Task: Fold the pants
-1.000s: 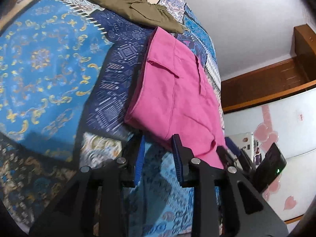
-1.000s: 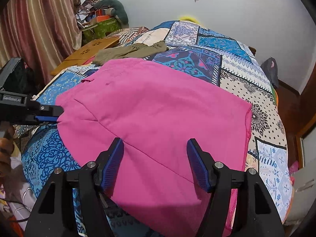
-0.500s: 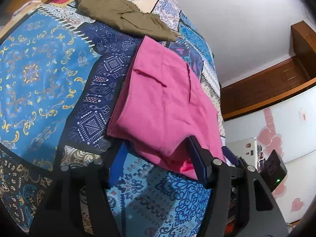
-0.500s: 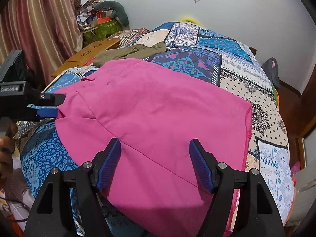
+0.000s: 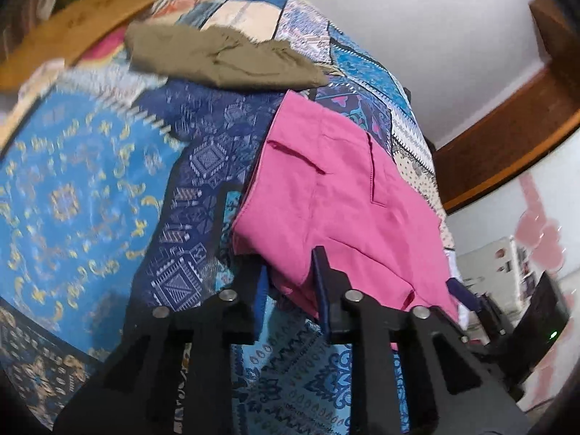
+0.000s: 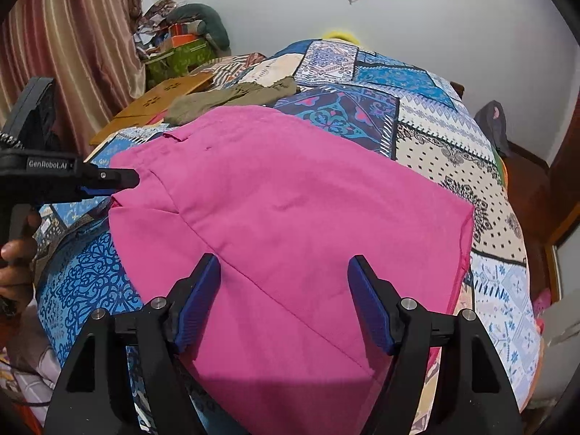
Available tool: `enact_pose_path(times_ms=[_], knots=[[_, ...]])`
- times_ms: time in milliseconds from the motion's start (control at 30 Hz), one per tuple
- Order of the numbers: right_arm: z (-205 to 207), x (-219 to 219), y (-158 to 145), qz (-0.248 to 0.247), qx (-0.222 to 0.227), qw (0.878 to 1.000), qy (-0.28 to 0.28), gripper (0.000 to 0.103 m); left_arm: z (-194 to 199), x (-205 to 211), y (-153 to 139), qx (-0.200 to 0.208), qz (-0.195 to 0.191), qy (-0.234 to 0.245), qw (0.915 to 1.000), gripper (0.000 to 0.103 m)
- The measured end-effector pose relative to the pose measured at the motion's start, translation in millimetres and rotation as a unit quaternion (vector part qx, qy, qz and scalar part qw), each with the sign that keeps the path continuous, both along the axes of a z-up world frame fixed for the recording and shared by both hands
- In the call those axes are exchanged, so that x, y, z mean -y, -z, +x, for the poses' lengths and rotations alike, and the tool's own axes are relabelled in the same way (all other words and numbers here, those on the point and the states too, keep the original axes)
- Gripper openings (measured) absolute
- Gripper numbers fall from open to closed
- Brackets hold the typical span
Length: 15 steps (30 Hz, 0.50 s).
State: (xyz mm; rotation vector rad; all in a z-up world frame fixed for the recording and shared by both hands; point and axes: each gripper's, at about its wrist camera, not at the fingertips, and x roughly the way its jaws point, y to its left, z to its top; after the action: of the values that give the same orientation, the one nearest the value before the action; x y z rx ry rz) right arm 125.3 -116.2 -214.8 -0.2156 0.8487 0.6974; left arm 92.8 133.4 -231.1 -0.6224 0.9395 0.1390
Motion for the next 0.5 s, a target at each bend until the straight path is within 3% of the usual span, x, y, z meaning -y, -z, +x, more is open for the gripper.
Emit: enact_pose_path(times_ms=[167, 300, 500], knots=[[2.0, 1.3, -7.5, 0.006, -0.022, 1.000, 0.006, 0.069, -6.6, 13.1, -27.7, 0.027, 0.094, 0.006, 0.9952, 0.017], [-4.8, -4.7, -18.4, 0.024, -0.017, 1.000, -0.003, 0.069, -20.4, 18.0, -56.8, 0.054, 0.187, -0.011, 0.9808, 0.015], [-13.5, -35.0, -26.1, 0.028, -0.003, 0.999, -0.036, 0.069, -40.9, 26.0, -86.3, 0.082, 0.279, -0.010, 0.9568, 0.014]])
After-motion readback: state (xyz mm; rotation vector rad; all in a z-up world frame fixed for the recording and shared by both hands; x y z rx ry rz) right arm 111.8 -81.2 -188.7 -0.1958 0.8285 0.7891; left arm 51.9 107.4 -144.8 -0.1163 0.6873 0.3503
